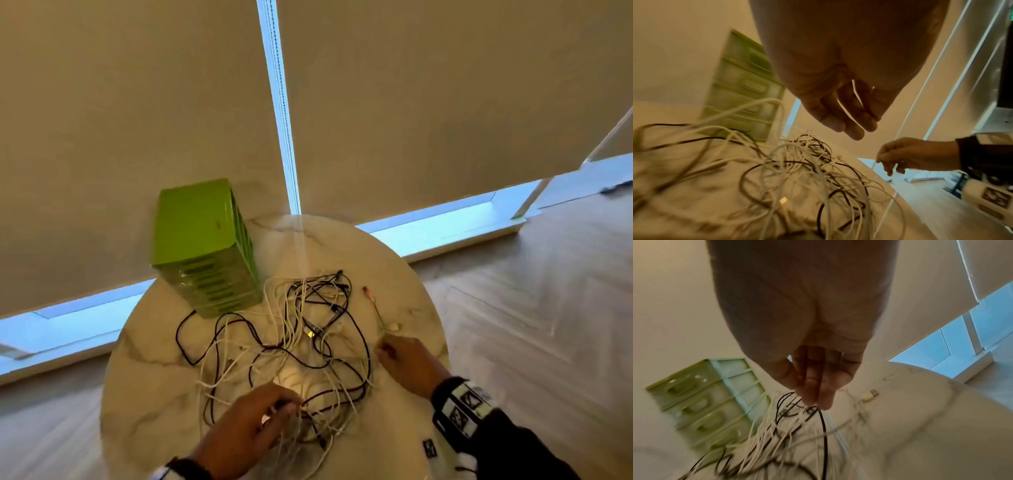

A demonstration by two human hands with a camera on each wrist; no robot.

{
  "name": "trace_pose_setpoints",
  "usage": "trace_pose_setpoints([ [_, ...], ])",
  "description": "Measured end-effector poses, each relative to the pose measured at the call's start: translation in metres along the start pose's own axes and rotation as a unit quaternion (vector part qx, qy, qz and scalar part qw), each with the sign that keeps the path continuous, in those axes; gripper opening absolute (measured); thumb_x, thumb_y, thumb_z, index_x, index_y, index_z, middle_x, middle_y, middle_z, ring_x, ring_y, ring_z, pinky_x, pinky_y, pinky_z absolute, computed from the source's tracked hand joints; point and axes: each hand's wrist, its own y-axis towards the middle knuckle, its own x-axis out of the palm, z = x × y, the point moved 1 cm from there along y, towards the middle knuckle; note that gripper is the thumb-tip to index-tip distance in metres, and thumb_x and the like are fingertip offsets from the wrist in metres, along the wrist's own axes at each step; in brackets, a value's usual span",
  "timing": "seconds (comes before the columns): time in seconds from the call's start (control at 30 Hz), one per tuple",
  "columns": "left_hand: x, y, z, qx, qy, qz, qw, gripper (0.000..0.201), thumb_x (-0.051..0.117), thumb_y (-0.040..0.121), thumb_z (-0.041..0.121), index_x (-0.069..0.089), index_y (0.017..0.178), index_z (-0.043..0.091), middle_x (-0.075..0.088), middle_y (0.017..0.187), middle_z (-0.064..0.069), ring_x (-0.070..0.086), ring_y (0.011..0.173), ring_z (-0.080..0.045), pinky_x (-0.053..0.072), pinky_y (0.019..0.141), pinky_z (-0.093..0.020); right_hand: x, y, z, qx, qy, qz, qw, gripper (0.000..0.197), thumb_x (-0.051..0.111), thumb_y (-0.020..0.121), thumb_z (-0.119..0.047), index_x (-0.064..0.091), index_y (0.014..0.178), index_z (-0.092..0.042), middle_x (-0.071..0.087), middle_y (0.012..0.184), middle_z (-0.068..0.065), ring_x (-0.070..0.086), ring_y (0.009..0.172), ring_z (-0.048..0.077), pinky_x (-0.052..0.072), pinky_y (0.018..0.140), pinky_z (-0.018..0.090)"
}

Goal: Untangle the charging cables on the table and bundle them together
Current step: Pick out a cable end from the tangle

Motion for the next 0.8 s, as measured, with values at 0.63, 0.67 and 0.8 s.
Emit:
trace_pose_setpoints([
  [0.63, 0.043, 0.192, -0.02, -0.063, -0.063, -0.024, 0.996, 0.052, 0.034, 0.098, 0.063, 0.061, 0.126, 0.029, 0.065, 0.122, 0.01, 0.061, 0.112, -0.005, 0.047, 0.101, -0.031, 0.012, 0.062, -0.005, -0.031, 0.132, 0.174, 0.975, 0.01, 0.059, 0.099, -0.025, 0.057, 0.093, -0.018, 0.061, 0.068, -0.007, 0.057, 0.065, 0.01, 0.044, 0.059, 0.022],
  [0.67, 0.043, 0.194, -0.017, -0.068, -0.095, -0.014, 0.993, 0.054, 0.032, 0.097, 0.064, 0.062, 0.125, 0.029, 0.066, 0.119, 0.011, 0.062, 0.111, -0.003, 0.047, 0.101, -0.029, 0.012, 0.058, -0.013, -0.061, 0.139, 0.174, 0.973, 0.01, 0.06, 0.099, -0.025, 0.058, 0.093, -0.018, 0.06, 0.068, -0.01, 0.057, 0.064, 0.01, 0.044, 0.058, 0.021],
  [0.8, 0.042, 0.2, -0.012, -0.053, -0.17, 0.037, 0.983, 0.034, 0.041, 0.106, 0.045, 0.067, 0.109, 0.024, 0.072, 0.107, 0.006, 0.067, 0.104, -0.008, 0.05, 0.097, -0.033, 0.028, 0.047, -0.029, -0.128, 0.154, 0.105, 0.974, 0.012, 0.053, 0.104, -0.03, 0.052, 0.093, -0.024, 0.056, 0.062, -0.007, 0.05, 0.054, 0.012, 0.04, 0.054, 0.03],
])
